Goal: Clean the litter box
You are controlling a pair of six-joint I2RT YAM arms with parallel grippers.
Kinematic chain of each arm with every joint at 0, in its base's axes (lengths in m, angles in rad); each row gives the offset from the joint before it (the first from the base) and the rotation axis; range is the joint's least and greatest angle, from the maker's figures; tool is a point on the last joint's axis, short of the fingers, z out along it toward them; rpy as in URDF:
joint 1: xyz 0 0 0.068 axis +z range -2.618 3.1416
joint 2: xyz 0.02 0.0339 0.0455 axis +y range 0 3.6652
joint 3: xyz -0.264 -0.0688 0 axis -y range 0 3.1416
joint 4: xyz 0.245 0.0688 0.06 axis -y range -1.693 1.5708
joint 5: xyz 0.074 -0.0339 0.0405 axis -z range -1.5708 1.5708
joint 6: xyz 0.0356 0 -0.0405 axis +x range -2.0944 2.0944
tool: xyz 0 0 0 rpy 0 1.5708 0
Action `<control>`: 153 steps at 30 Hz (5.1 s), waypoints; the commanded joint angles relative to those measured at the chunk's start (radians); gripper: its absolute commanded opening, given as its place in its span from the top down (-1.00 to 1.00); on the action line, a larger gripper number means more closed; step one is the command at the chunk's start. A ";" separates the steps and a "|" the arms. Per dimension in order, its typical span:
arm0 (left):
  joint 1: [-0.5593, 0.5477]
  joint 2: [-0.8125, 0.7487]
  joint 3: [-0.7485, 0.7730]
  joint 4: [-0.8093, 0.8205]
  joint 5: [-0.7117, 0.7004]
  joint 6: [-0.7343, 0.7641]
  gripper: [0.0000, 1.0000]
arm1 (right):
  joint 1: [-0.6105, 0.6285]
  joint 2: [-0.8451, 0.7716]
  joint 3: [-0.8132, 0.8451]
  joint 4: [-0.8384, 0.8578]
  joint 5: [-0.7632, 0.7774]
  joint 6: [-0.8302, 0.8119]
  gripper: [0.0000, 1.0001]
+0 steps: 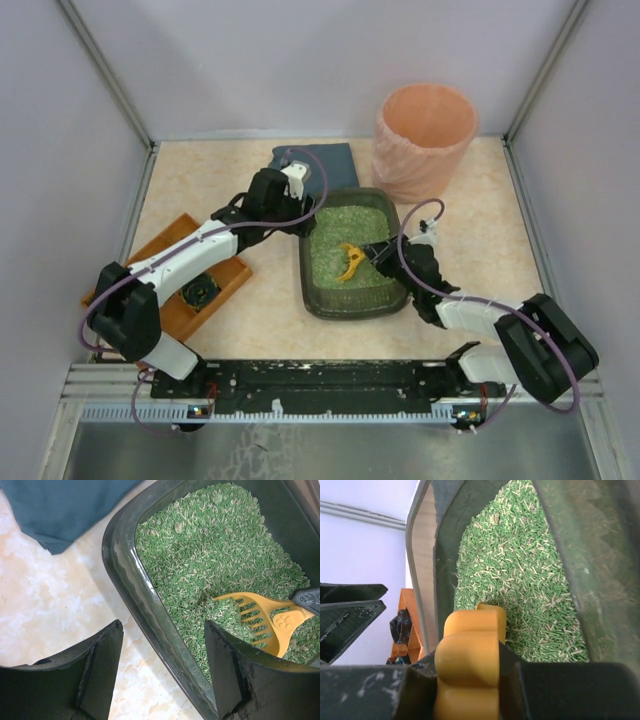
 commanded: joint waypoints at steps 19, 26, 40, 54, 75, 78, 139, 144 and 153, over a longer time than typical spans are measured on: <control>0.000 -0.065 -0.050 0.103 -0.032 -0.008 -0.45 | -0.248 -0.189 -0.213 0.379 -0.184 0.162 1.00; 0.000 -0.104 -0.085 0.150 -0.040 -0.009 -0.45 | -0.362 -0.123 -0.249 0.607 -0.309 0.278 1.00; 0.000 -0.148 -0.118 0.186 -0.059 -0.009 -0.45 | -0.457 -0.104 -0.253 0.681 -0.336 0.371 1.00; 0.000 -0.148 -0.122 0.198 -0.051 -0.010 -0.44 | -0.441 -0.100 -0.150 0.611 -0.445 0.358 1.00; 0.000 -0.149 -0.120 0.186 -0.053 -0.012 -0.42 | -0.466 -0.035 -0.211 0.694 -0.385 0.425 1.00; 0.000 -0.161 -0.135 0.205 -0.051 -0.011 -0.43 | -0.413 -0.012 -0.165 0.711 -0.415 0.390 1.00; 0.000 -0.139 -0.120 0.187 -0.062 -0.010 -0.43 | -0.545 -0.124 0.316 0.081 -0.457 0.233 1.00; 0.000 -0.134 -0.118 0.186 -0.064 -0.010 -0.44 | -0.612 0.013 0.544 0.062 -0.473 0.275 1.00; 0.000 -0.130 -0.114 0.185 -0.063 -0.007 -0.44 | -0.678 0.157 0.868 -0.155 -0.329 0.054 1.00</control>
